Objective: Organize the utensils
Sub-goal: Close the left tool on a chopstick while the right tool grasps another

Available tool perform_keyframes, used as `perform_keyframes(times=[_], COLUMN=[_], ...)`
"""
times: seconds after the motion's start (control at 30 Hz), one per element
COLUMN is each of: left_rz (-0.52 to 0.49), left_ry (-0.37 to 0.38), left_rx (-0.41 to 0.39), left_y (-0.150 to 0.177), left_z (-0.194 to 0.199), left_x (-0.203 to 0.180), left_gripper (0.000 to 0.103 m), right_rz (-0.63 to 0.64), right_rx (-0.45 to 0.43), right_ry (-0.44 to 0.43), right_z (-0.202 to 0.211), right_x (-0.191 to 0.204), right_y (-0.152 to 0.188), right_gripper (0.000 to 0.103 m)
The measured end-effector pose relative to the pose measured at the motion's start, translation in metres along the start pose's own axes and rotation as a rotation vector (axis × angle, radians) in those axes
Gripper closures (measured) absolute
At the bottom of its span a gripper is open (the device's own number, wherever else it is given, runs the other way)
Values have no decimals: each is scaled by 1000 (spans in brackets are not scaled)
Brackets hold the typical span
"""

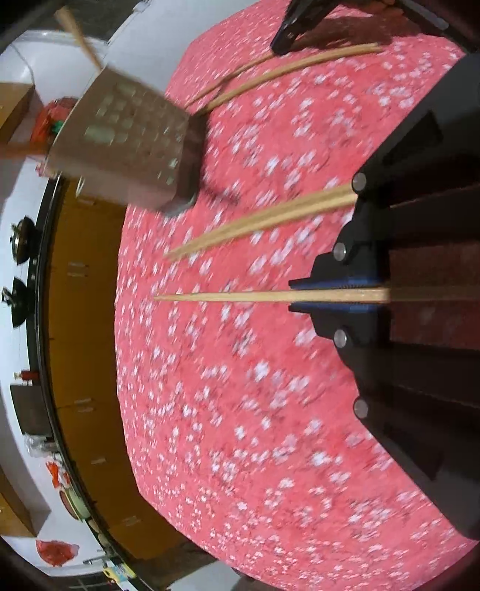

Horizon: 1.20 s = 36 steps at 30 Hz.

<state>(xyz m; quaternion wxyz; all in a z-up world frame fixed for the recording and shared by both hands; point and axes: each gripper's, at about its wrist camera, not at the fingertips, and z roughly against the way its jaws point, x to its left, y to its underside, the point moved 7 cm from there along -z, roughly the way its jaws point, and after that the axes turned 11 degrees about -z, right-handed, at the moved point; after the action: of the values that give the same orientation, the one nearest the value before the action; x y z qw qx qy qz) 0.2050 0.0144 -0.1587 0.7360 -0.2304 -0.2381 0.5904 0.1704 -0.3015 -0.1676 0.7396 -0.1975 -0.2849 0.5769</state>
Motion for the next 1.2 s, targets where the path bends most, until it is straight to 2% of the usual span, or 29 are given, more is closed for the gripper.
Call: perform_keyframes(times=[0.27,1.2], left_rz=[67,80], left_ry=[32,55], left_rx=[-15,-20], left_y=[-9,-1], left_z=[-6,2], left_x=[24,24], left_gripper=[94,93], right_rz=[-43,-34], right_rx=[-11,-8], right_ry=[8,12], right_z=[-12,-11], right_x=[-5,-4], right_y=[-16,-12], right_gripper=[95,95])
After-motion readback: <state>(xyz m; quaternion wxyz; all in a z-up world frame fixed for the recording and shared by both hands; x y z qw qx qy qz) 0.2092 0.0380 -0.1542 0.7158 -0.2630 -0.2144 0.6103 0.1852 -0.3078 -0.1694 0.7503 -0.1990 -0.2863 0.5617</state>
